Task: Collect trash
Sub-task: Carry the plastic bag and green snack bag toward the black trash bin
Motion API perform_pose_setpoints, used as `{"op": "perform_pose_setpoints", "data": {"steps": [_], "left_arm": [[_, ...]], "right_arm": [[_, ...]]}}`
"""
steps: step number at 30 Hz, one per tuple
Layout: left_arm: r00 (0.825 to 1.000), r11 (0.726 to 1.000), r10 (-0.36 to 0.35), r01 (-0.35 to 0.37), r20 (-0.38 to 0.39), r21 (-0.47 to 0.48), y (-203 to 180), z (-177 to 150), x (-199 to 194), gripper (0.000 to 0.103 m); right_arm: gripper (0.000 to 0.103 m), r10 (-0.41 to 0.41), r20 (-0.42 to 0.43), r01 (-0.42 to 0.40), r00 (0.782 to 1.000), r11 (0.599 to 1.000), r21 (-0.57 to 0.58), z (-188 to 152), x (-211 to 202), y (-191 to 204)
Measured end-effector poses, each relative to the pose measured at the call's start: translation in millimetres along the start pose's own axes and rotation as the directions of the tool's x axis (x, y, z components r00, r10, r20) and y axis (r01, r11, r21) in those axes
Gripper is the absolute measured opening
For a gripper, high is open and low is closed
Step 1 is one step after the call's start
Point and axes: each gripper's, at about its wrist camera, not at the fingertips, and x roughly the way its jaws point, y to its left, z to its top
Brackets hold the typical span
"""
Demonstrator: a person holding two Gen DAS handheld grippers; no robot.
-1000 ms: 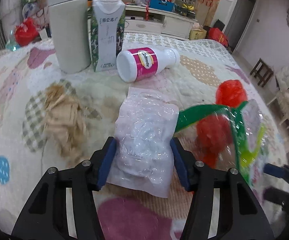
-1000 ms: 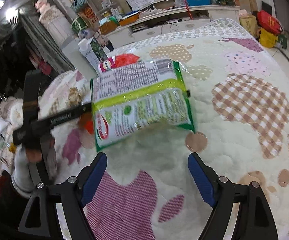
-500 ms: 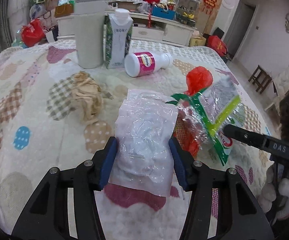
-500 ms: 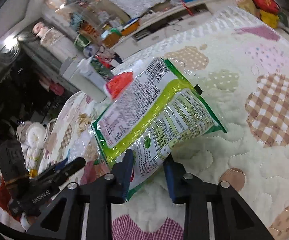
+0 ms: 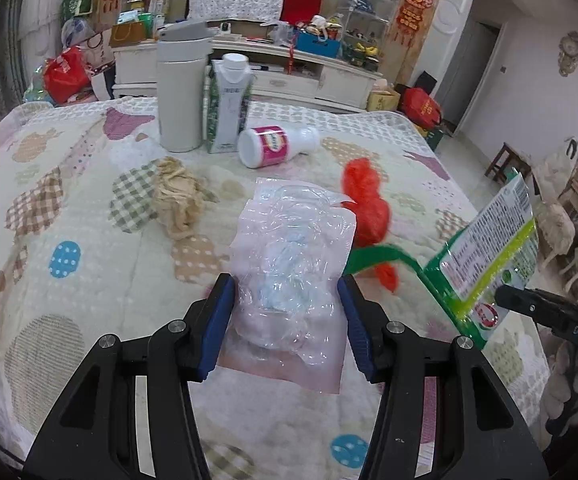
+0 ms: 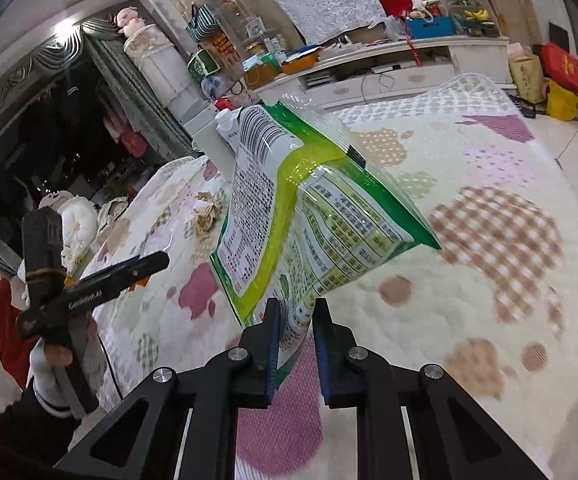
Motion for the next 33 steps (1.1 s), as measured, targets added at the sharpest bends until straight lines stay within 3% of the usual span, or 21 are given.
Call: {"op": "perform_pose_setpoints", "data": {"steps": [15, 33], "left_arm": [[0.986, 0.977, -0.156, 0.163, -0.061, 0.135, -111, -23, 7, 0.051], [0.938, 0.915, -0.290, 0.330, -0.190, 0.233, -243, -30, 53, 0.051]], "right_arm": [[0.015, -0.150, 0.102, 0.132, 0.983, 0.978, 0.163, -47, -99, -77], [0.015, -0.309, 0.126, 0.269, 0.943, 0.927, 0.261, -76, -162, -131]]}}
